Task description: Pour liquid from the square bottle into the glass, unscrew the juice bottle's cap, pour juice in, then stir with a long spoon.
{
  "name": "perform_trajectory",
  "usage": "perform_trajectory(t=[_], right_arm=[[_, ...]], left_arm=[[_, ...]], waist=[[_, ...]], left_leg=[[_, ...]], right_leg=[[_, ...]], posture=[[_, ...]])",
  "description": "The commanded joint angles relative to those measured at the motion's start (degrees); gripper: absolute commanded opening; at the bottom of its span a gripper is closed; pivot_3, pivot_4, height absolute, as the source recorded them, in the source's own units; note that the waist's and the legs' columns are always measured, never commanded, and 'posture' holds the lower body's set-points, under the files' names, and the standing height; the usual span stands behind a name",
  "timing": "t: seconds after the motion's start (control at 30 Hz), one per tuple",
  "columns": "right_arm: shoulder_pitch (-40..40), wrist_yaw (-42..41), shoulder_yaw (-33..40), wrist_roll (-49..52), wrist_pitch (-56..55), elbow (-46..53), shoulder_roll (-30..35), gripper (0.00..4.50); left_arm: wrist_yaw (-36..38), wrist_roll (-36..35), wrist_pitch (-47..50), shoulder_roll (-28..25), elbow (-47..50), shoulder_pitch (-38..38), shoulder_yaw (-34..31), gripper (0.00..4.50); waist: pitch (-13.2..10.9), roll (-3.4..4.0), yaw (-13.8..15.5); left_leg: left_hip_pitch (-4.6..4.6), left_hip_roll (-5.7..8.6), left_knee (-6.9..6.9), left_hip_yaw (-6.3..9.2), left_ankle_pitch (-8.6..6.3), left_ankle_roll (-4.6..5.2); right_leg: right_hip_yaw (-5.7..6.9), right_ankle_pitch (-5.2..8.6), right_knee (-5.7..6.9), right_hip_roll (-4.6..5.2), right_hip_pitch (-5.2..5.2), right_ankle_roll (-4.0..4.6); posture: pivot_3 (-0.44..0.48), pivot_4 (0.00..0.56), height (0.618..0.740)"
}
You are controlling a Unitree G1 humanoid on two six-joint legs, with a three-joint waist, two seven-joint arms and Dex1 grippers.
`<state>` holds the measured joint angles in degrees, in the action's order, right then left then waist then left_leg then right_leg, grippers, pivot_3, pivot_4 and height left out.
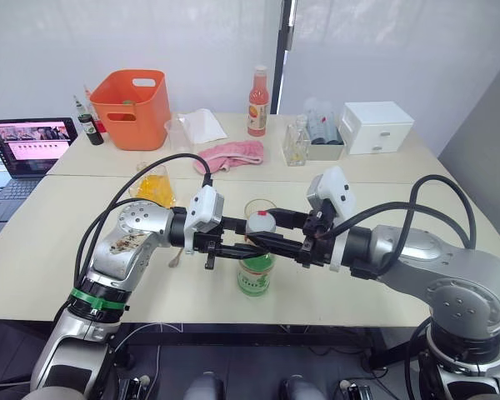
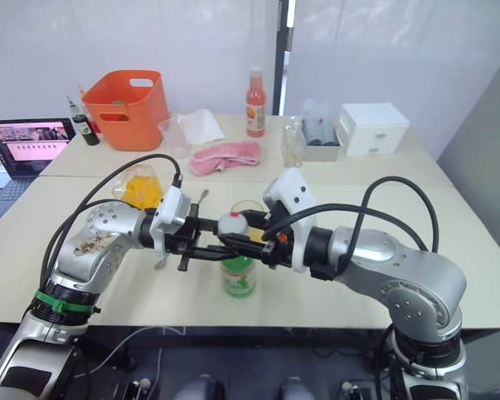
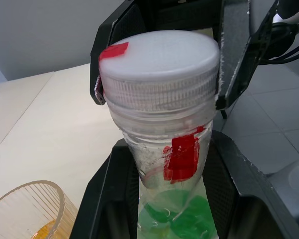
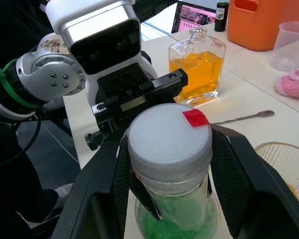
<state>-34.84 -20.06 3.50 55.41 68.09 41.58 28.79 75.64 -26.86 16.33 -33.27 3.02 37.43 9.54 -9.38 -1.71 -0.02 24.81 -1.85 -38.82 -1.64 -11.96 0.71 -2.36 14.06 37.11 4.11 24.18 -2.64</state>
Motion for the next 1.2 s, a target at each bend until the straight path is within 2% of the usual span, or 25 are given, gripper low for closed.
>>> perform_trajectory(t=[0.03, 0.13, 0.23, 0.37, 0.5, 0.67, 0.8, 0.87, 1.03, 1.1, 1.2], right_arm=[[-0.6, -0.5, 1.1, -0.2, -3.5, -0.8, 0.2, 1.79], [-1.1, -5.8, -0.3, -0.4, -5.9, -2.4, 1.8, 1.79], [-2.8, -19.0, -3.7, -2.4, -10.5, -8.8, 5.8, 1.79], [-10.5, -39.1, -12.2, -8.8, -17.6, -24.6, 9.4, 1.79], [-20.5, -53.2, -21.1, -16.7, -22.9, -39.4, 8.3, 1.79], [-29.4, -66.4, -25.6, -21.8, -27.0, -52.2, 4.5, 1.79], [-31.7, -70.9, -24.7, -23.2, -27.5, -55.5, 2.6, 1.79], [-32.1, -71.3, -23.6, -23.2, -27.4, -55.9, 2.0, 2.84], [-30.1, -68.9, -18.6, -20.0, -24.0, -51.7, 2.4, 4.48], [-28.4, -67.2, -16.4, -18.6, -22.2, -48.6, 3.0, 4.48], [-24.1, -60.5, -11.4, -15.9, -18.9, -40.3, 3.9, 4.48]], left_arm=[[0.2, 2.1, -0.6, -0.8, 1.0, -0.1, 1.0, 1.4], [0.3, 2.2, -0.5, -0.9, 0.8, 0.0, 1.1, 1.4], [0.8, 2.3, -0.6, -1.2, 0.8, -0.1, 1.3, 1.4], [1.6, 2.8, -1.6, -1.7, 0.9, -0.4, 1.8, 1.4], [1.5, 2.6, -1.8, -1.7, 0.7, -0.3, 1.9, 1.4], [1.9, 2.5, -1.8, -1.8, 0.6, -0.4, 1.9, 1.4], [2.1, 2.4, -1.7, -1.8, 0.7, -0.7, 1.8, 1.4], [2.1, 2.6, -2.0, -1.6, 0.1, -0.7, 1.7, 1.4], [2.2, 3.0, -2.6, -1.6, -1.8, -0.4, 1.2, 1.4], [2.0, 2.9, -2.4, -1.6, -2.0, -0.2, 1.0, 1.4], [1.9, 2.5, -2.1, -1.6, -2.1, 0.1, 0.8, 1.4]], waist=[[0.0, 0.0, -0.1], [0.0, 0.0, -0.1], [0.0, 0.0, -0.3], [0.0, 0.0, -0.7], [0.0, 0.02, -0.9], [0.0, 0.02, -0.7], [0.0, 0.02, -0.6], [0.0, 0.02, -0.7], [0.0, 0.03, -0.3], [0.0, 0.03, 0.0], [0.0, 0.03, 0.0]], left_leg=[[0.0, 0.0, 0.0, 0.0, 0.0, 0.0], [0.0, 0.0, 0.0, 0.0, 0.0, 0.0], [-0.02, 0.0, 0.0, -0.01, 0.0, 0.0], [-0.15, -0.05, 0.03, -0.05, 0.0, 0.0], [-0.2, -0.12, 0.07, -0.06, 0.0, 0.0], [-0.15, -0.09, 0.05, -0.06, 0.0, 0.0], [-0.14, -0.1, 0.06, -0.05, 0.0, 0.0], [-0.14, -0.1, 0.08, -0.06, -0.01, 0.0], [-0.11, -0.08, 0.05, -0.05, 0.0, -0.01], [-0.11, -0.04, 0.04, -0.05, -0.01, -0.01], [-0.11, -0.04, 0.04, -0.05, 0.0, -0.01]], right_leg=[[0.0, 0.0, 0.0, 0.0, 0.0, 0.0], [0.0, 0.0, -0.01, 0.0, 0.0, 0.0], [0.0, 0.0, -0.01, -0.01, -0.02, 0.0], [-0.03, 0.0, -0.03, -0.07, -0.1, 0.01], [-0.06, 0.0, 0.0, -0.17, -0.06, 0.04], [-0.05, 0.0, 0.0, -0.13, -0.06, 0.03], [-0.03, 0.0, 0.01, -0.13, -0.03, 0.04], [-0.04, 0.0, 0.03, -0.13, -0.01, 0.04], [-0.03, 0.0, 0.06, -0.1, 0.0, 0.04], [-0.01, 0.0, 0.05, -0.04, -0.02, 0.04], [-0.01, 0.0, 0.05, -0.04, -0.01, 0.04]], posture=[[0.0, 0.15, 0.715], [0.0, 0.15, 0.715], [0.0, 0.15, 0.715], [0.0, 0.15, 0.715], [0.0, 0.15, 0.715], [0.0, 0.15, 0.715], [0.0, 0.15, 0.715], [0.0, 0.15, 0.715], [0.0, 0.15, 0.715], [0.0, 0.15, 0.715], [0.0, 0.15, 0.715]])
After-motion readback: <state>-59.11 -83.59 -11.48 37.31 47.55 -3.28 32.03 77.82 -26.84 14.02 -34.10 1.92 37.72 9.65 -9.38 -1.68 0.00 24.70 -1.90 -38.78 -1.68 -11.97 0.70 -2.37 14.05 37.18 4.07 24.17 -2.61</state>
